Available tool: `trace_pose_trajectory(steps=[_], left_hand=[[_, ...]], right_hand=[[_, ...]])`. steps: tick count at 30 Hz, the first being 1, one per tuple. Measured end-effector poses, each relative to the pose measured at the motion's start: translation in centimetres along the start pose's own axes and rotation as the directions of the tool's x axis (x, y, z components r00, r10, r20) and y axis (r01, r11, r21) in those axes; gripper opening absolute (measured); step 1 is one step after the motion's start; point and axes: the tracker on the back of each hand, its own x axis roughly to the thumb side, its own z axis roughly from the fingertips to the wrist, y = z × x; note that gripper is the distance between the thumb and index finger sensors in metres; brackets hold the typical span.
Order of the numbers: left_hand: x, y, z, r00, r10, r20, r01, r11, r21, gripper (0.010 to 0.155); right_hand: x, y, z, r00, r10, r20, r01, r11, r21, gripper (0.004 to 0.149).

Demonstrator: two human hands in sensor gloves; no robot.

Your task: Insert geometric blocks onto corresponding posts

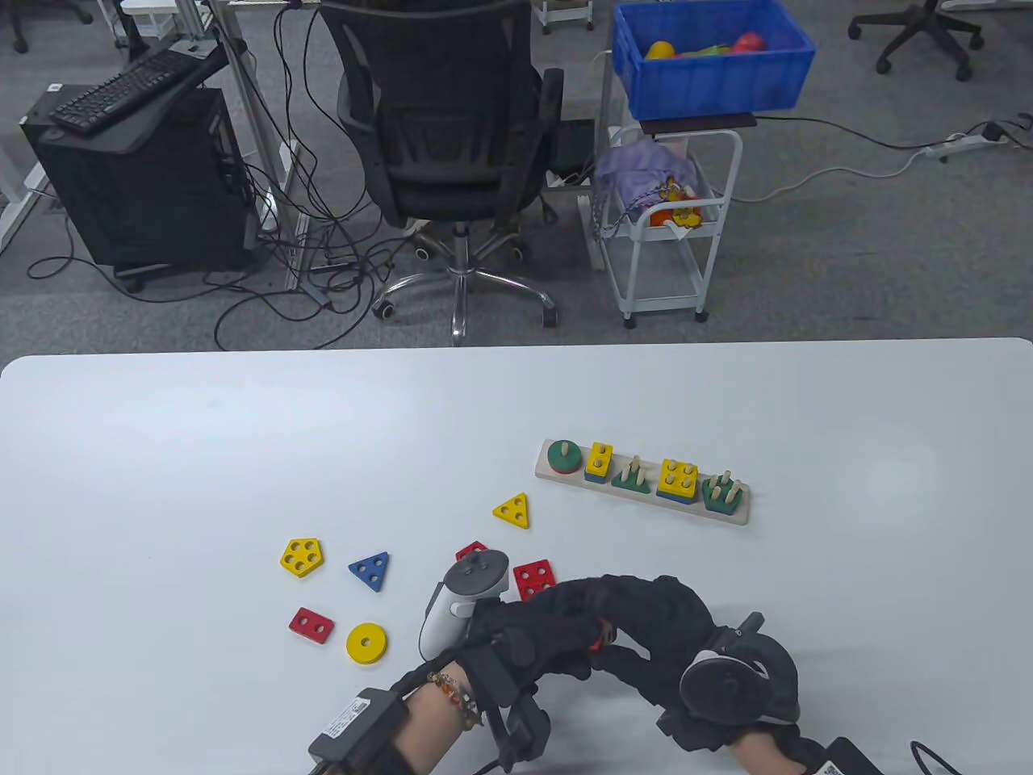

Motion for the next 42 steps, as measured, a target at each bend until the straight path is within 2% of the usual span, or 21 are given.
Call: trace_pose_trajectory(steps=[7, 11, 13, 16, 19, 21, 22, 23, 24, 25, 26, 27, 28, 30, 35, 37, 40, 42], left_hand=[[-0.9, 0.3, -0.2, 0.995, 0.090, 0.032, -0.089, 0.996, -0.018, 0.076], [-0.7, 0.3, 0.0, 0.994, 0.078, 0.073, -0.075, 0.996, -0.042, 0.079], [-0.2, 0.7, 0.7, 0.996, -0.003, 0.087, 0.002, 1.000, 0.019, 0.077], [0.2, 2.4, 2.6, 0.967, -0.230, 0.108, 0.210, 0.963, 0.170, 0.073], [0.5, 4.3, 5.2, 0.919, -0.390, 0.059, 0.359, 0.889, 0.285, 0.071], [0.6, 5.8, 6.9, 0.863, -0.504, -0.024, 0.470, 0.785, 0.403, 0.071], [0.5, 6.7, 7.9, 0.811, -0.578, -0.093, 0.549, 0.696, 0.463, 0.070], [0.5, 7.1, 8.5, 0.776, -0.614, -0.143, 0.596, 0.640, 0.485, 0.070], [0.4, 7.8, 9.4, 0.713, -0.662, -0.232, 0.671, 0.547, 0.500, 0.071], [0.5, 8.0, 10.1, 0.662, -0.685, -0.303, 0.725, 0.483, 0.491, 0.071], [0.5, 8.4, 10.7, 0.571, -0.714, -0.406, 0.802, 0.379, 0.462, 0.071], [0.6, 8.6, 11.1, 0.499, -0.731, -0.466, 0.848, 0.300, 0.437, 0.071], [0.6, 8.9, 11.5, 0.395, -0.732, -0.555, 0.896, 0.173, 0.409, 0.071], [0.6, 9.3, 11.8, 0.310, -0.727, -0.612, 0.925, 0.081, 0.372, 0.071], [0.4, 9.4, 11.7, 0.276, -0.712, -0.645, 0.938, 0.055, 0.341, 0.073], [0.3, 9.4, 11.6, 0.263, -0.712, -0.652, 0.944, 0.049, 0.327, 0.072], [0.0, 9.6, 11.4, 0.289, -0.711, -0.641, 0.940, 0.085, 0.329, 0.074], [0.0, 9.6, 11.4, 0.288, -0.712, -0.641, 0.941, 0.087, 0.326, 0.075]], right_hand=[[0.3, 0.2, -0.3, 1.000, -0.010, 0.027, 0.010, 1.000, -0.026, 0.063], [0.3, 0.1, -1.0, 0.999, 0.028, 0.042, -0.026, 0.998, -0.055, 0.060], [-0.4, -0.3, -1.4, 1.000, 0.019, 0.009, -0.018, 0.998, -0.059, 0.060], [-2.7, -1.4, -2.5, 0.996, 0.058, -0.073, -0.061, 0.997, -0.046, 0.059], [-5.5, -2.2, -4.2, 0.977, 0.113, -0.179, -0.112, 0.994, 0.016, 0.058], [-7.2, -2.5, -5.5, 0.956, 0.178, -0.232, -0.165, 0.983, 0.075, 0.058], [-8.3, -2.5, -6.7, 0.936, 0.241, -0.256, -0.217, 0.969, 0.118, 0.058], [-8.6, -2.5, -7.1, 0.930, 0.258, -0.261, -0.230, 0.964, 0.132, 0.058], [-9.5, -2.1, -8.4, 0.902, 0.316, -0.296, -0.269, 0.945, 0.188, 0.058], [-9.9, -1.9, -9.1, 0.884, 0.345, -0.315, -0.285, 0.933, 0.222, 0.058], [-10.3, -1.4, -9.9, 0.866, 0.375, -0.330, -0.297, 0.918, 0.263, 0.058], [-10.7, -0.9, -10.7, 0.847, 0.409, -0.339, -0.314, 0.900, 0.302, 0.058], [-11.2, -0.1, -11.8, 0.820, 0.457, -0.345, -0.337, 0.872, 0.354, 0.058], [-11.7, 0.9, -13.0, 0.789, 0.512, -0.339, -0.362, 0.834, 0.416, 0.057], [-13.2, 4.3, -15.5, 0.706, 0.620, -0.342, -0.386, 0.742, 0.549, 0.057], [-13.6, 5.3, -15.9, 0.694, 0.636, -0.337, -0.399, 0.730, 0.556, 0.057], [-13.9, 6.5, -16.2, 0.693, 0.636, -0.339, -0.389, 0.726, 0.567, 0.057], [-14.1, 7.0, -16.3, 0.680, 0.652, -0.334, -0.397, 0.711, 0.581, 0.055]])
